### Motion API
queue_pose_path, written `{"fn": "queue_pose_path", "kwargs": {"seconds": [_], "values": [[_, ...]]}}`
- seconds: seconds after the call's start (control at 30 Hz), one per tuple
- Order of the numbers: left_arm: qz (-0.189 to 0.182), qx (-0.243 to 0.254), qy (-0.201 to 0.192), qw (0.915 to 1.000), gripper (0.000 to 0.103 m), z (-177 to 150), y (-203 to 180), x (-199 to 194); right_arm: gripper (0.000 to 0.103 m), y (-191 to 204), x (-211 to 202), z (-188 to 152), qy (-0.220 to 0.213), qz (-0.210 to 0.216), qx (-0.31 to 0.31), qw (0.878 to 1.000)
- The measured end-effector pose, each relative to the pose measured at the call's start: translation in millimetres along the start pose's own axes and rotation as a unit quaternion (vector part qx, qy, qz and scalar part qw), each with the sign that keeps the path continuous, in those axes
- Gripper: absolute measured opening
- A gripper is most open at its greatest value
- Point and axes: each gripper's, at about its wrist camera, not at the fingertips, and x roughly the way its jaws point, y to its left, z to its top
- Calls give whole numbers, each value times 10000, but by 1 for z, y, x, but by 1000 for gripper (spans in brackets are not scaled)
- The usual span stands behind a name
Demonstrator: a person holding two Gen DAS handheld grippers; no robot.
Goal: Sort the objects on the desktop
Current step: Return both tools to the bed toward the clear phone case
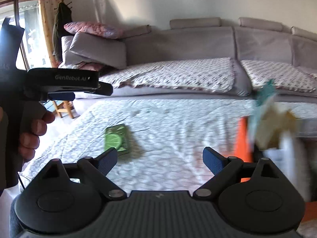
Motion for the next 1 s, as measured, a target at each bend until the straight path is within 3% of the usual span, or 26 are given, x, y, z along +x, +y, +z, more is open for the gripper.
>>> {"fn": "queue_pose_path", "kwargs": {"seconds": [0.17, 0.4, 0.63, 0.8, 1.0], "values": [[339, 47, -147, 9993, 97, -2, 36, 30, 94, 14, 42, 8, -239, -119, 5, 9996], [336, 285, -114, 9990, 88, 5, 60, 103, 92, 16, 131, 35, -747, -590, -18, 9955], [13, 368, 90, 9993, 87, 11, 79, 172, 91, 2, 212, 47, -475, -830, -75, 9954], [-141, 377, 367, 9985, 80, 14, 79, 209, 85, -9, 255, 54, -101, -733, 78, 9972], [-277, 384, 591, 9971, 80, 6, 90, 210, 85, 2, 282, 58, 65, -686, -325, 9971]]}}
